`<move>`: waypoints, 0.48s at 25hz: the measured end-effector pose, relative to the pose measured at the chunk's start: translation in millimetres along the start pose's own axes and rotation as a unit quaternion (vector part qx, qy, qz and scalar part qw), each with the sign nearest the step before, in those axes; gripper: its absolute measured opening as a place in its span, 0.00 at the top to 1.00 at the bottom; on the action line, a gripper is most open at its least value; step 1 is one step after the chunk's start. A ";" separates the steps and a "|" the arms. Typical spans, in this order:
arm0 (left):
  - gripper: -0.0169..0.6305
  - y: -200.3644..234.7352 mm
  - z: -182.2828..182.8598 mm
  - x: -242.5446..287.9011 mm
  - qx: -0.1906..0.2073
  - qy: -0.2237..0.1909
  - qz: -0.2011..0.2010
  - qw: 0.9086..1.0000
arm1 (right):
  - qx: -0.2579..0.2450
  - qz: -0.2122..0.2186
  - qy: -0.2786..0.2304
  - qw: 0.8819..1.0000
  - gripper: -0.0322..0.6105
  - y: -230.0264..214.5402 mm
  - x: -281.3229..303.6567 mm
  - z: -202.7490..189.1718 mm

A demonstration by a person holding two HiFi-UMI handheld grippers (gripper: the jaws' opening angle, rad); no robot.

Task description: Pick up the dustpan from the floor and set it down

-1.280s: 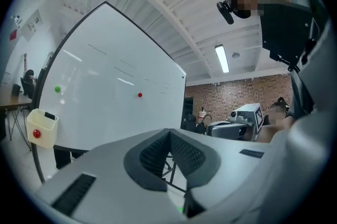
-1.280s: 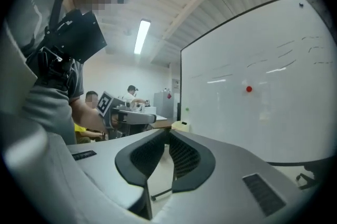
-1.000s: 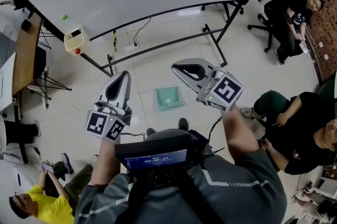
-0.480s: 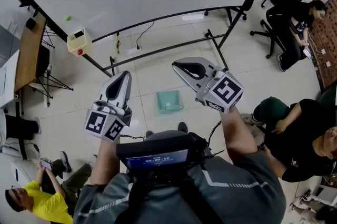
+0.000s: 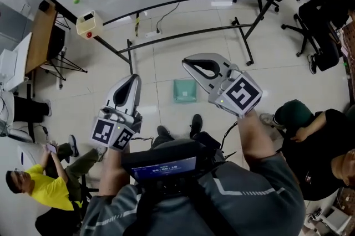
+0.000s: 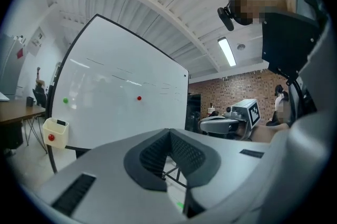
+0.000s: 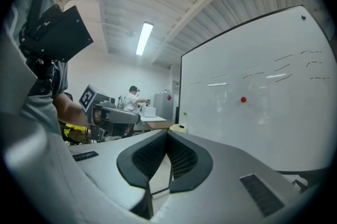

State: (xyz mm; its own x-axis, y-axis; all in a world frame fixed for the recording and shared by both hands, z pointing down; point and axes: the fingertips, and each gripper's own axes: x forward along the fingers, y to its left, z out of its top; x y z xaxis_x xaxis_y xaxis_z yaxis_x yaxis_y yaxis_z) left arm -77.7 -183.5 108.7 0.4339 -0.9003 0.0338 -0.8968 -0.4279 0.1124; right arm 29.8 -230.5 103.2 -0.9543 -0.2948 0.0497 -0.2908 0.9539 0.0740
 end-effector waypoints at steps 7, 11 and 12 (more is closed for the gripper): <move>0.92 -21.5 4.8 -73.4 0.004 -0.013 0.012 1.000 | -0.001 -0.011 -0.024 1.000 0.90 58.6 -16.0 30.2; 0.92 -25.7 2.6 -144.8 -0.003 -0.020 -0.002 1.000 | 0.003 -0.046 -0.033 0.998 0.90 122.2 -20.4 41.7; 0.92 -25.3 1.3 -166.3 -0.004 -0.019 -0.007 1.000 | 0.006 -0.055 -0.032 0.998 0.90 143.4 -20.3 43.3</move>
State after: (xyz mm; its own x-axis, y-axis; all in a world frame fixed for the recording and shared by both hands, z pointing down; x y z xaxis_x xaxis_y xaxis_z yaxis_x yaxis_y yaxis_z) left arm -127.2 -23.1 99.0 0.4418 -0.8971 -0.0061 -0.8903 -0.4393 0.1201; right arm 4.4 -85.3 69.7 -0.9190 -0.3936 -0.0207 -0.3941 0.9169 0.0628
